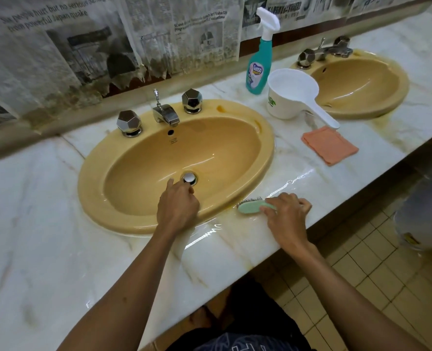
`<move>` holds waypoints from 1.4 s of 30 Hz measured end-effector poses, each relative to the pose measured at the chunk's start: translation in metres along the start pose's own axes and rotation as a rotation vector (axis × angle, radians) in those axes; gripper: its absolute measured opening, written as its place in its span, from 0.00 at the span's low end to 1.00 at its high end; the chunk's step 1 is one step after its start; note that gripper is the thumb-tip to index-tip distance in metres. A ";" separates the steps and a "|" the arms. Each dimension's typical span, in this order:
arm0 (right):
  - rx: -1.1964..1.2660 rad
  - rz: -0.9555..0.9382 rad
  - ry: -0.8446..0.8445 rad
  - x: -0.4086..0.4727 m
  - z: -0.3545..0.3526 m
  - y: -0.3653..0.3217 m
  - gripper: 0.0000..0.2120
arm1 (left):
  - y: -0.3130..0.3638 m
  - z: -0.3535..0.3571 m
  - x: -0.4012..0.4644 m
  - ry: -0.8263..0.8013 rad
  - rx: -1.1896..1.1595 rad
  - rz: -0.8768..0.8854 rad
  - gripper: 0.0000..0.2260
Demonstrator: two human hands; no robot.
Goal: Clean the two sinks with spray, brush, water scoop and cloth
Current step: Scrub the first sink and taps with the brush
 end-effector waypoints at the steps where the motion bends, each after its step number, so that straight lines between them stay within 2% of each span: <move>1: -0.022 0.016 -0.004 0.003 0.000 0.006 0.05 | -0.001 0.001 0.001 0.000 0.003 -0.019 0.13; 3: -0.039 -0.029 0.018 0.007 0.003 -0.009 0.06 | -0.002 0.001 0.001 -0.009 0.008 -0.052 0.13; 6: -0.006 -0.326 0.006 0.007 0.021 -0.076 0.11 | 0.000 -0.001 -0.003 0.000 0.021 -0.082 0.14; 8: 0.032 -0.469 -0.043 0.007 0.029 -0.092 0.15 | -0.001 -0.002 -0.001 0.007 0.027 -0.102 0.15; 10: -0.006 -0.439 -0.050 0.023 0.023 -0.057 0.15 | -0.004 0.000 0.001 0.015 0.023 -0.138 0.15; 13: -0.059 -0.219 -0.029 0.047 0.005 0.019 0.15 | -0.006 -0.002 0.001 0.056 0.023 -0.171 0.14; 14: -0.044 -0.203 -0.017 0.049 0.004 0.024 0.13 | -0.008 -0.002 0.003 0.066 0.026 -0.184 0.14; 16: -0.011 -0.305 0.005 0.042 0.012 -0.006 0.07 | -0.011 0.000 0.005 0.063 0.029 -0.208 0.14; 19: 0.066 -0.520 -0.038 0.021 0.032 -0.062 0.06 | -0.015 0.004 0.009 0.062 0.040 -0.224 0.13; 21: 0.080 -0.539 -0.043 0.027 0.030 -0.049 0.06 | -0.018 0.004 0.009 0.085 0.051 -0.249 0.14; 23: 0.033 -0.443 -0.039 0.046 0.020 -0.004 0.08 | -0.018 0.004 0.008 0.091 0.061 -0.284 0.15; 26: 0.066 -0.259 -0.134 0.064 0.018 0.050 0.07 | -0.021 0.008 0.008 0.061 0.061 -0.320 0.18; 27: 0.079 -0.273 -0.136 0.062 0.021 0.042 0.07 | -0.022 0.010 0.008 0.046 0.058 -0.331 0.19; 32: 0.150 -0.613 -0.166 0.027 0.036 -0.064 0.11 | -0.024 0.010 0.009 0.030 0.066 -0.346 0.21; 35: 0.144 -0.573 -0.186 0.047 0.024 -0.045 0.12 | -0.025 0.009 0.009 0.045 0.052 -0.346 0.21; 39: 0.152 -0.362 -0.215 0.081 -0.003 0.011 0.06 | -0.024 0.008 0.009 0.060 0.049 -0.339 0.20; 40: 0.141 -0.350 -0.237 0.085 -0.006 0.005 0.06 | -0.024 0.009 0.009 0.056 0.051 -0.341 0.20; 42: 0.038 -0.453 -0.335 0.085 0.003 -0.035 0.06 | -0.024 0.008 0.009 0.055 0.054 -0.340 0.21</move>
Point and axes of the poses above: each hand's wrist, its own x-axis towards the middle knuckle, its own z-axis out of the palm, y = z × x, the point moved 10 cm from there along x, towards the middle knuckle, and after that the axes turned 13 degrees about -z, right-handed, at the moved point
